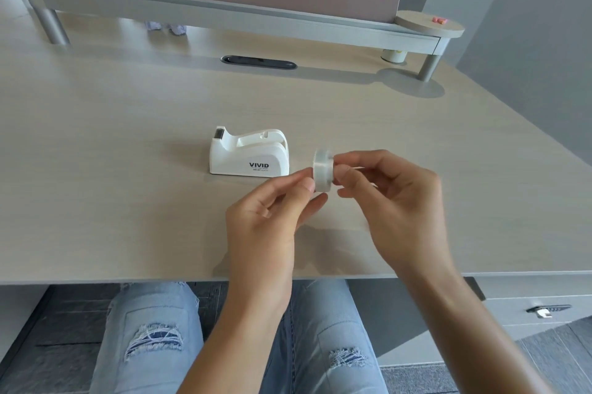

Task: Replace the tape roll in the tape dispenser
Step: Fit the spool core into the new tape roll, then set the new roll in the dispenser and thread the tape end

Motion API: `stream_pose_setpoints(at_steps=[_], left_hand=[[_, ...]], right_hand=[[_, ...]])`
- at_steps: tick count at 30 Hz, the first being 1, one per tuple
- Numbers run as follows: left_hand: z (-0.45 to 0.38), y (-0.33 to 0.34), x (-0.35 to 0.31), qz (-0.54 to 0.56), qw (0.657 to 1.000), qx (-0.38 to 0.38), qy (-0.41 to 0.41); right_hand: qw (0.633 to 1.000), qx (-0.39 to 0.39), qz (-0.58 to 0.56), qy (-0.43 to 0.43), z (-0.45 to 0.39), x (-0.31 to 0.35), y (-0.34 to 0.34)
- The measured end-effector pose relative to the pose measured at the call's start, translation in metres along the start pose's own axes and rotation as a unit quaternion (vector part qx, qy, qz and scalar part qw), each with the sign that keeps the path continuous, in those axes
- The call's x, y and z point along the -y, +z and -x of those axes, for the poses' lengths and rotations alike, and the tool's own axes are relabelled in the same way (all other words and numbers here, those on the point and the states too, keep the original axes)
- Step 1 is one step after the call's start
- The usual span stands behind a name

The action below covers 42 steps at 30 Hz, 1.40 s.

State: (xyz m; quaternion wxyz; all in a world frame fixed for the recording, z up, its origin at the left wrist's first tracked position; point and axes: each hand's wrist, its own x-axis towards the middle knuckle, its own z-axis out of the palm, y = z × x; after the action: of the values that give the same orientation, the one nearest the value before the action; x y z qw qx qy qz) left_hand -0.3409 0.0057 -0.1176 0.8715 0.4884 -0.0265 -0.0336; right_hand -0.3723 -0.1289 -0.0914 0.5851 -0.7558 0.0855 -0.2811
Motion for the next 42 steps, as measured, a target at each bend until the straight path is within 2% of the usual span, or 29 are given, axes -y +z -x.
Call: stream_pose_setpoints(at_steps=[6,8,10,13,19,24,26,29,32,37,42], left_hand=[[0.005,-0.008,-0.005,-0.106,0.991,0.002,0.085],[0.003,-0.01,-0.008,-0.103,0.989,-0.012,0.104],[-0.001,-0.01,-0.013,-0.11,0.988,-0.026,0.107],[-0.009,-0.012,-0.023,-0.124,0.989,0.015,0.078],[-0.024,-0.02,-0.031,-0.141,0.985,0.04,0.094],[-0.033,-0.026,-0.034,-0.184,0.974,0.018,0.128],[-0.036,-0.03,-0.031,-0.23,0.956,-0.017,0.182],[-0.041,-0.038,-0.025,-0.345,0.895,-0.071,0.272],[-0.042,-0.042,-0.018,-0.448,0.84,-0.08,0.296],[-0.041,-0.041,-0.006,-0.52,0.805,-0.008,0.285],[-0.045,-0.045,0.0,-0.553,0.795,0.028,0.247]], right_hand=[[0.998,0.05,-0.036,0.011,0.007,0.006,0.005],[0.996,0.059,-0.058,0.023,0.005,0.008,0.007],[0.991,0.071,-0.102,0.048,0.003,0.01,0.008],[0.98,0.11,-0.145,0.081,-0.004,0.012,0.01],[0.981,0.147,-0.108,0.059,-0.021,0.015,0.021],[0.983,0.152,-0.087,0.052,-0.036,0.014,0.032],[0.99,0.123,-0.059,0.046,-0.046,0.014,0.034],[0.996,0.079,0.007,0.03,-0.066,0.012,0.036],[0.993,0.101,0.06,0.026,-0.086,0.009,0.04],[0.984,0.143,0.103,-0.002,-0.101,-0.001,0.052],[0.98,0.172,0.101,-0.002,-0.104,-0.012,0.057]])
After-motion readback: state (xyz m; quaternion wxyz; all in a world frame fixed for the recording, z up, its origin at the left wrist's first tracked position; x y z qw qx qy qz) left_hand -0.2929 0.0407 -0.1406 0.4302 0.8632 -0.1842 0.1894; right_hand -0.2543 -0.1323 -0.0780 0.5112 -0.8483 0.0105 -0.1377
